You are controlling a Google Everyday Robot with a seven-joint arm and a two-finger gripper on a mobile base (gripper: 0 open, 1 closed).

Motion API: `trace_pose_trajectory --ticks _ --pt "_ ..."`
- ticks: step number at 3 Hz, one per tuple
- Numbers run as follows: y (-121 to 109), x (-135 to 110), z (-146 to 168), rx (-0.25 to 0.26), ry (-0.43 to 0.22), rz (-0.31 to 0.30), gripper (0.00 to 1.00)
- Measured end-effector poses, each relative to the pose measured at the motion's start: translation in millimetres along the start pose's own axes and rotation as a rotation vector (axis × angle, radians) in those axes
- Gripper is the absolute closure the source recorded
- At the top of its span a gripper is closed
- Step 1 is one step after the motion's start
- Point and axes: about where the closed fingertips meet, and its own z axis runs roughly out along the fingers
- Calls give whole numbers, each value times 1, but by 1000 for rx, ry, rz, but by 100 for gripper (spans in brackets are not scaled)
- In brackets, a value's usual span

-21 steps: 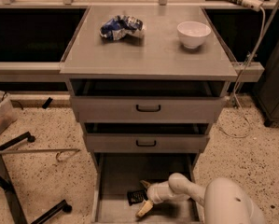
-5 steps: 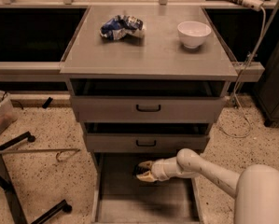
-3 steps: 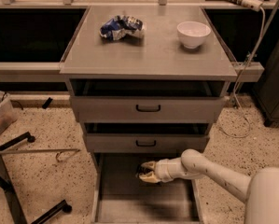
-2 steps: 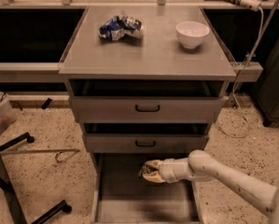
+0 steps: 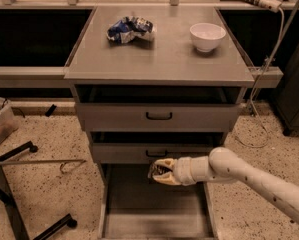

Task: Pick rxbar chocolate from bottom drawer and place on counter

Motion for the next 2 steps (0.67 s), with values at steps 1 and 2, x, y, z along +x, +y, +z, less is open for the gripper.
trace_pose_trajectory --ticks 1,2 --pt "-17 -66 4 -83 13 -75 100" --pt "-17 -66 4 -83 13 -75 100"
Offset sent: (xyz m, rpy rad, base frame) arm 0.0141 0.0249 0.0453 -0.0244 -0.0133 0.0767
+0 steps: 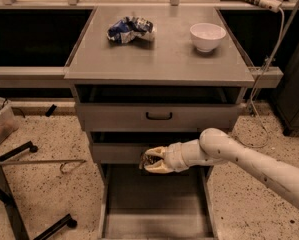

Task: Pick rxbar chocolate from bottom drawer and place on counter

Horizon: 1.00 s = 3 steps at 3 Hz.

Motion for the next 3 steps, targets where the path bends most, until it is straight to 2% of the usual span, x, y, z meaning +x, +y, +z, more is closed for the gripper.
trace_pose_trajectory --ticks 1,2,3 --pt "-9 -13 -16 23 7 -16 100" --pt "-25 -36 -52 63 23 -17 100" --pt "-37 -84 -105 121 10 -34 100"
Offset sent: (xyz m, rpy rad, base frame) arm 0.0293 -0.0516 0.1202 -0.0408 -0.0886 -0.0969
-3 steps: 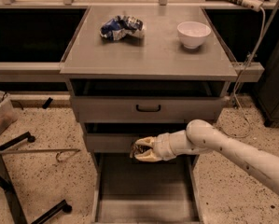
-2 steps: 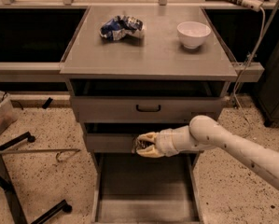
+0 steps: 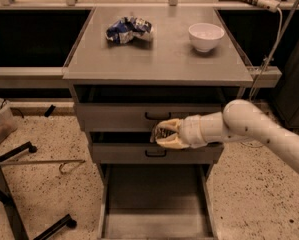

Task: Pick rxbar chocolate from bottom drawer and place on counter

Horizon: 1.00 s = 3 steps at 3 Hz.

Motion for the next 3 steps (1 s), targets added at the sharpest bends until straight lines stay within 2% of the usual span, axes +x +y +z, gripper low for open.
trace_pose_trajectory --ticks 1,2,3 --pt "-16 -64 -42 10 -29 -72 100" --pt "-17 -131 -75 -9 -43 -176 100" --pt "-17 -131 -75 -9 -43 -176 100"
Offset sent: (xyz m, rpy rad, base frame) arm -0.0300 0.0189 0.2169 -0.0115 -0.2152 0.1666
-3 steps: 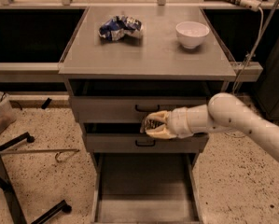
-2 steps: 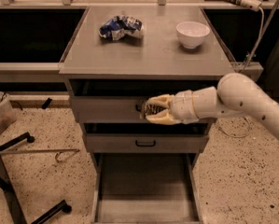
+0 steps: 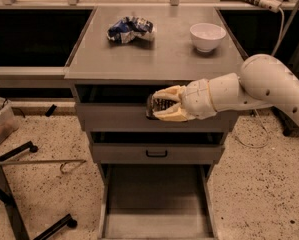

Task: Pick rxbar chocolate from bottom drawer and place on counter

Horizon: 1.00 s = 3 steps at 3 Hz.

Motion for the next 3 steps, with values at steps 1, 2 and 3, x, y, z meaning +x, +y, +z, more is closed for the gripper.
trace_pose_trajectory --ticks 1,2,3 --pt "-6 -6 1 6 -5 -23 100" --pt "-42 -41 -12 28 10 -124 100" --pt "-98 -87 -37 82 18 -227 100"
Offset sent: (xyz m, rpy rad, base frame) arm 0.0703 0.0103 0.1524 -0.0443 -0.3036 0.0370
